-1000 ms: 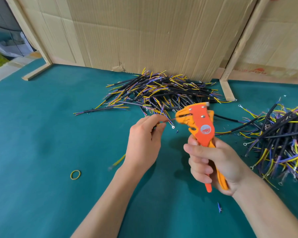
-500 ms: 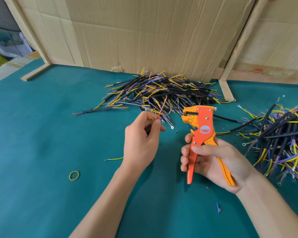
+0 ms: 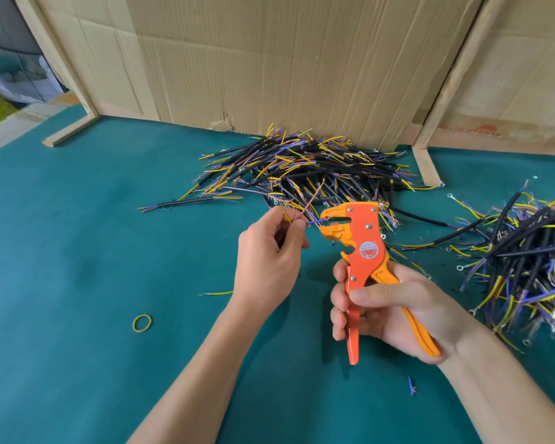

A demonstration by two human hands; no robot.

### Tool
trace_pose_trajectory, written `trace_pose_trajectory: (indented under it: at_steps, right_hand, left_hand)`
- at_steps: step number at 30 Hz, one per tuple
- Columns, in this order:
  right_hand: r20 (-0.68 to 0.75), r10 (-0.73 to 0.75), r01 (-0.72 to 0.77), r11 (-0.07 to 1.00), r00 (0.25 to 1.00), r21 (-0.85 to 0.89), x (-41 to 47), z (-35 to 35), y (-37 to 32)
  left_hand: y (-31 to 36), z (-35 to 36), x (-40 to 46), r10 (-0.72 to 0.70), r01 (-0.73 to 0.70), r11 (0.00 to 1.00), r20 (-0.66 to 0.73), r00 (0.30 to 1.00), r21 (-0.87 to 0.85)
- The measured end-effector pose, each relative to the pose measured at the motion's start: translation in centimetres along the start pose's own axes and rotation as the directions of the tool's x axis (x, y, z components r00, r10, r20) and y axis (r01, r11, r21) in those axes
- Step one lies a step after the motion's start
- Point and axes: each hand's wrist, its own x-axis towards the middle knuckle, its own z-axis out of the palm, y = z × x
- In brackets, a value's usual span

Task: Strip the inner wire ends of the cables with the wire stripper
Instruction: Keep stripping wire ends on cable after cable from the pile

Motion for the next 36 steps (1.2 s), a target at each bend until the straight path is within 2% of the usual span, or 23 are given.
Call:
trace_pose_trajectory:
  at_steps: [6,36]
  right_hand:
    - [-0.045,-0.008,0.008,1.000,0.999,0.010,0.19,0.25,0.00]
    - [0.066,-0.012,0.012,1.000,0.998,-0.010,0.36,-0.53,0.22]
  left_hand:
    - [0.06,0.11,-0.04,0.011,-0.011,0.999,0.007,1.000,0.037]
    - [-0.15,0.06,0.10,0.025,-0.024,0.999,-0.020,0.999,0.038]
